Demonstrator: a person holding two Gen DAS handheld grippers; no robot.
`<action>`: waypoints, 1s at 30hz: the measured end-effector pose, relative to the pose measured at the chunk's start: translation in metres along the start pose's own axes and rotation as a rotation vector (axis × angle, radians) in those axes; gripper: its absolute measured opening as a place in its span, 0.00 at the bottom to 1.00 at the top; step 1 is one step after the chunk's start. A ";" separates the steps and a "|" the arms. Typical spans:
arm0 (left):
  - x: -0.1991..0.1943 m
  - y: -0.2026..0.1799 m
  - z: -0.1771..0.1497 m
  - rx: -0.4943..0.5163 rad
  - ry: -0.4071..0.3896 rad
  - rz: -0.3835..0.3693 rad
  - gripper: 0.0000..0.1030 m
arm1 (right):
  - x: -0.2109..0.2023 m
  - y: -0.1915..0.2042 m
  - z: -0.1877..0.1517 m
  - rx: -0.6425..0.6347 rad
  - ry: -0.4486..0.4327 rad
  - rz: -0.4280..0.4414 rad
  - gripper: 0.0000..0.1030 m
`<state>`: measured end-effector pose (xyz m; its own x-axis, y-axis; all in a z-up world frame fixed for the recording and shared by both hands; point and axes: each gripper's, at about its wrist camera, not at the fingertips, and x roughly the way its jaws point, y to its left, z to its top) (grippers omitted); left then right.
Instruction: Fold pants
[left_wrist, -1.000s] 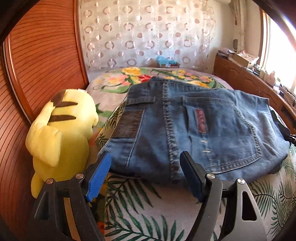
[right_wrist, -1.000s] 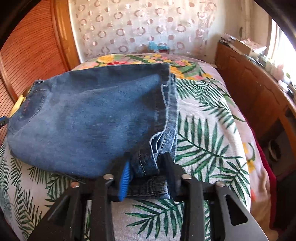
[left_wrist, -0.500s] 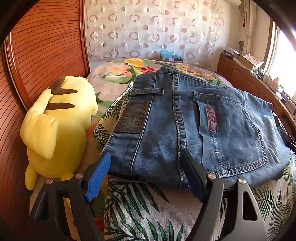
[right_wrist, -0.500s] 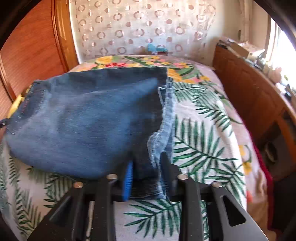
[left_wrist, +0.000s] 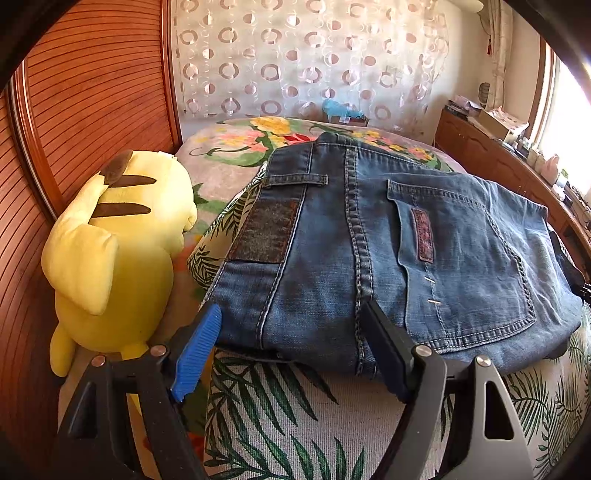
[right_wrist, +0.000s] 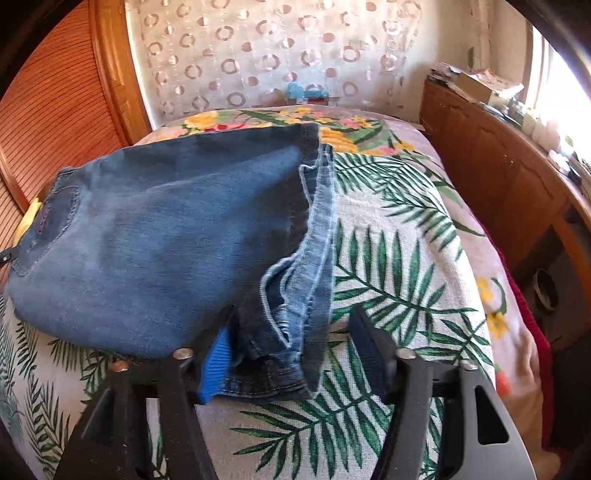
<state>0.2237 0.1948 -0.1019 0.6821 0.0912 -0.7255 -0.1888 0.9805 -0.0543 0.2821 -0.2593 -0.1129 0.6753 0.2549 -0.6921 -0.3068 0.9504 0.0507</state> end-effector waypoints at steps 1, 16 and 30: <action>0.000 0.000 0.000 -0.001 0.000 -0.001 0.77 | -0.001 0.000 -0.001 -0.004 0.003 0.016 0.32; -0.004 0.027 0.003 -0.120 -0.004 0.063 0.77 | -0.001 0.006 -0.003 -0.038 -0.005 0.043 0.15; 0.005 0.018 0.003 -0.088 0.018 0.012 0.32 | -0.005 0.005 -0.005 -0.036 -0.024 0.069 0.14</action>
<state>0.2262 0.2136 -0.1046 0.6666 0.0986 -0.7389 -0.2587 0.9602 -0.1053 0.2737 -0.2571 -0.1126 0.6675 0.3245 -0.6702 -0.3773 0.9233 0.0713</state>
